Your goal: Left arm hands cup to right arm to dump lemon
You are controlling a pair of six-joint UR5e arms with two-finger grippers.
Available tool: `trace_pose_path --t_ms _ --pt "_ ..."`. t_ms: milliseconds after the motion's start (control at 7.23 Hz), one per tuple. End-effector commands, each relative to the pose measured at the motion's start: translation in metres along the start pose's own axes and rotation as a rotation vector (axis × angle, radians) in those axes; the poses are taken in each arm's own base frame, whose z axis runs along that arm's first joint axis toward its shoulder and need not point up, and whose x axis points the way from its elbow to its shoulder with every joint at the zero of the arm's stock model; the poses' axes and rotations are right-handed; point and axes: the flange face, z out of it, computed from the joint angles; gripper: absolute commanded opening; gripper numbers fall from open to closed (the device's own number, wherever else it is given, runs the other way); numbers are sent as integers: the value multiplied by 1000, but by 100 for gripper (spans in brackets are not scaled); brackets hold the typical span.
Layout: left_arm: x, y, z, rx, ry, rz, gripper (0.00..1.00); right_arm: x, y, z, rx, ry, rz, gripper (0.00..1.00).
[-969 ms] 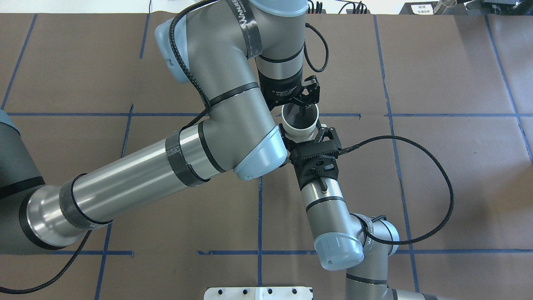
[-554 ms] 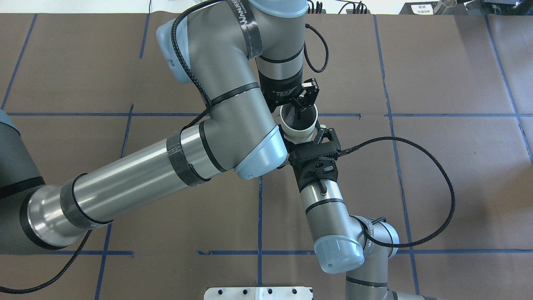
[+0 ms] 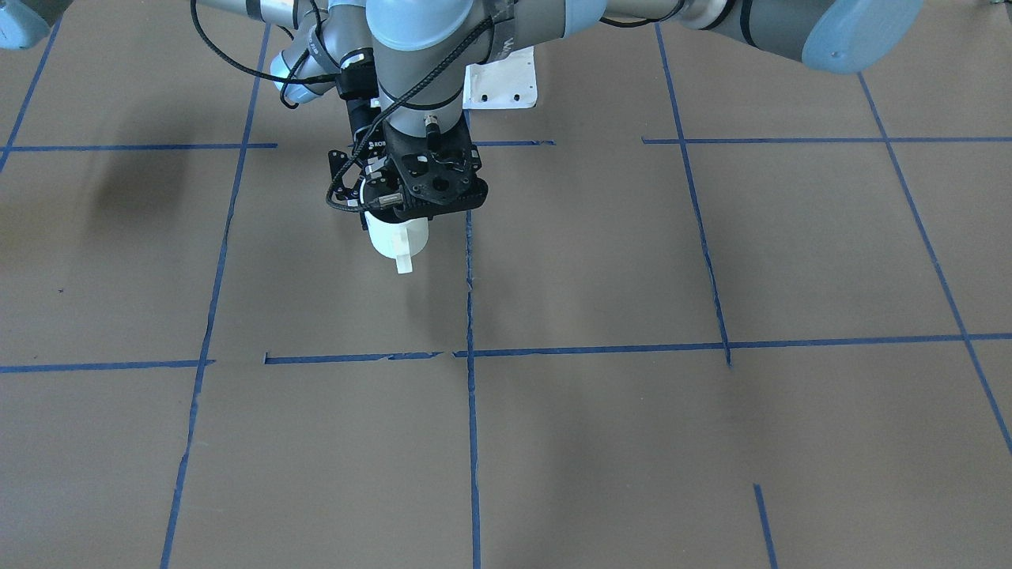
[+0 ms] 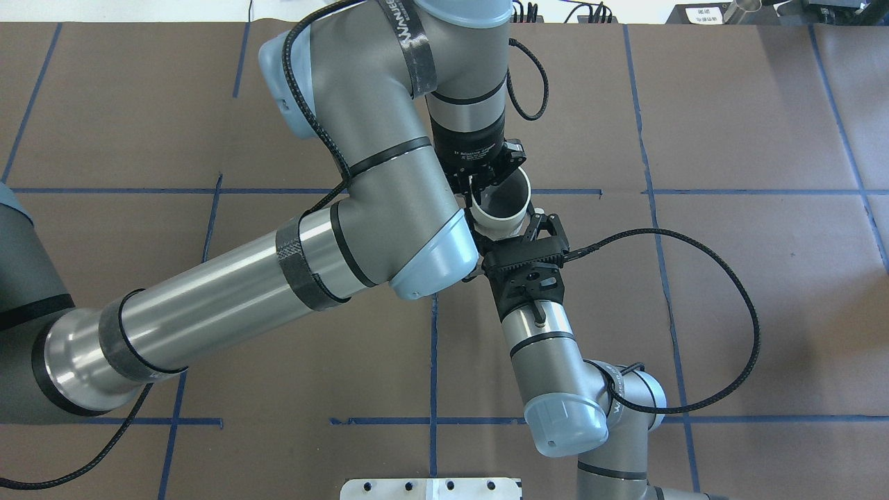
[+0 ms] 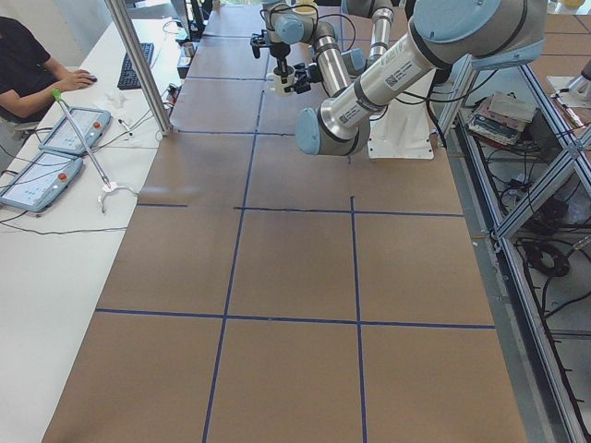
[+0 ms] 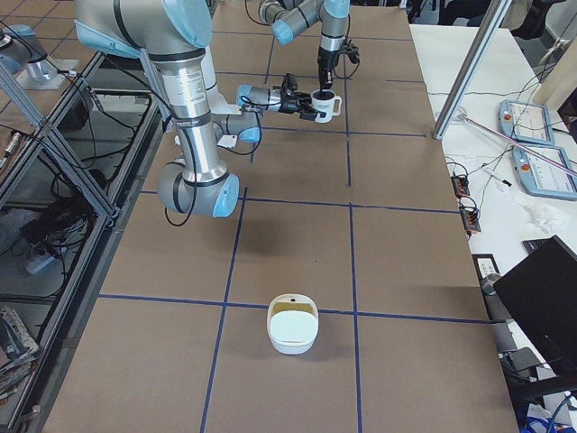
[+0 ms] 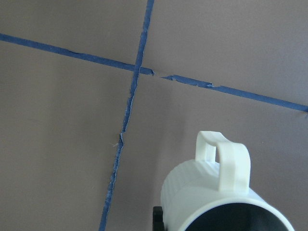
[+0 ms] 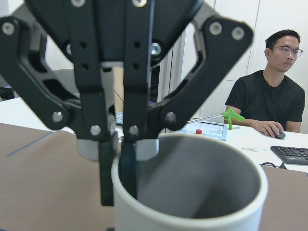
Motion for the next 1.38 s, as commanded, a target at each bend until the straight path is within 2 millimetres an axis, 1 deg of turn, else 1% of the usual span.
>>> trace_pose_path --t_ms 0,138,277,415,692,969,1107,1246 --pt "0 2 -3 1 4 0 0 -3 5 -5 -6 -6 -4 100" --pt "0 3 -5 1 7 1 0 -4 17 -10 -11 -3 -22 100" --pt "0 3 -7 3 10 2 0 -5 20 -11 -10 -1 -26 100" --pt "0 3 -10 7 13 2 0 -5 26 -11 -15 0 -36 100" --pt "-2 4 -23 18 33 3 0 -3 43 -7 -25 11 -65 100" --pt "-12 -3 -62 60 84 -2 0 -4 45 -6 -30 7 -67 100" --pt "-22 -10 -79 84 101 -8 0 -5 44 -5 -30 7 -65 100" --pt "-52 -14 -83 102 112 -14 0 -4 43 -5 -31 6 -65 100"
